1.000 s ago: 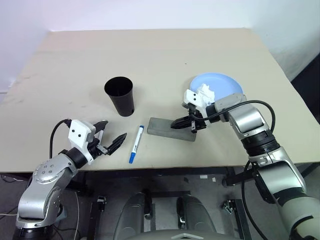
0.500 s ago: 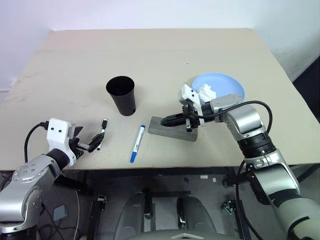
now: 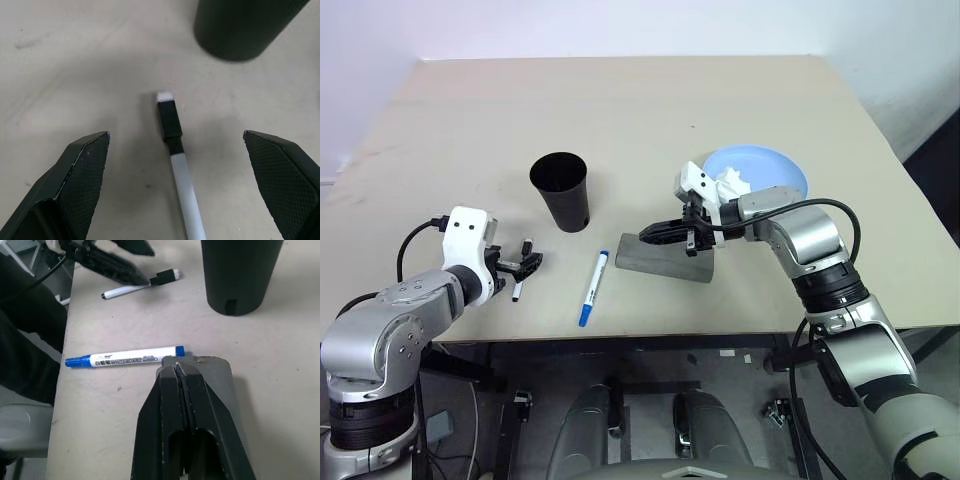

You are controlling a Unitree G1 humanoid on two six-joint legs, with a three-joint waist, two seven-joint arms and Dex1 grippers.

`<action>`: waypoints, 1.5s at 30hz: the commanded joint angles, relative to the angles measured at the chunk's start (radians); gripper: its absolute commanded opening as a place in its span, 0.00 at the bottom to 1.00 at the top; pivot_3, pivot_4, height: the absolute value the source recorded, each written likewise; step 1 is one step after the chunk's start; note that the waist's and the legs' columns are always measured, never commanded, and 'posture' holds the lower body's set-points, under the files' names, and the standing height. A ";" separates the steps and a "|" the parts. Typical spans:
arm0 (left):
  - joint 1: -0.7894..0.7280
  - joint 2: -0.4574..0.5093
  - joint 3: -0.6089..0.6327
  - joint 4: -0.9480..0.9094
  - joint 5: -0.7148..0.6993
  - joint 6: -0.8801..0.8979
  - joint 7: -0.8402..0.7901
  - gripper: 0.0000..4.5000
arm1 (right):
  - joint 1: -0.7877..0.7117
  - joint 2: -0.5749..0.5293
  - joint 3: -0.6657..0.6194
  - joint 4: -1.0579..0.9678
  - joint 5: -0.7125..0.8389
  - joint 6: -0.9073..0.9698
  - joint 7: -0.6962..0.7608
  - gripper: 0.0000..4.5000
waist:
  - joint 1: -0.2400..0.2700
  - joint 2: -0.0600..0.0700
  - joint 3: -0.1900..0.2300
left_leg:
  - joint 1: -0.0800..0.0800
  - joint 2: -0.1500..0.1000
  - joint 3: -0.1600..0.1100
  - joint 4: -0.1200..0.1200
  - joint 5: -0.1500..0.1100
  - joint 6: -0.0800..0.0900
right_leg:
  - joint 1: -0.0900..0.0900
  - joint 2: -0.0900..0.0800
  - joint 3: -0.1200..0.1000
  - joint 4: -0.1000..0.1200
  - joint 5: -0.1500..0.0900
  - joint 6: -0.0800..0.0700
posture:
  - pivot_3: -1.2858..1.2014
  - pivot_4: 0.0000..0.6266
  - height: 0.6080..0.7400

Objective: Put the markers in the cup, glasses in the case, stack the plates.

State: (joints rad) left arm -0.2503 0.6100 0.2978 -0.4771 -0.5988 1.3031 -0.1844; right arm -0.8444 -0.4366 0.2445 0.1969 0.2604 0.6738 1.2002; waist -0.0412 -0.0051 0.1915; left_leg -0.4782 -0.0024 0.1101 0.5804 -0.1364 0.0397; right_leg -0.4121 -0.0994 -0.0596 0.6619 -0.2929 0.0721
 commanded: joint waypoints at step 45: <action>-0.222 0.007 0.157 0.108 -0.243 0.311 0.467 0.00 | -0.026 -0.019 -0.069 -0.014 0.089 0.038 -0.044 0.00 | 0.007 -0.001 0.000 | 0.000 0.000 -0.001 0.000 0.001 -0.001 | -0.002 0.000 0.000 0.000 0.003 0.000 | 0.52 0.24 0.90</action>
State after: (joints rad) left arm -0.4600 0.6135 0.4183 -0.3509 -0.8813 1.6064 0.2737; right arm -0.8686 -0.4381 0.2204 0.2338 0.3129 0.7146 1.1373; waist -0.0342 -0.0066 0.1913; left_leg -0.4778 -0.0023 0.1094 0.5808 -0.1355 0.0383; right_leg -0.4146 -0.0994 -0.0597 0.6623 -0.2900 0.0725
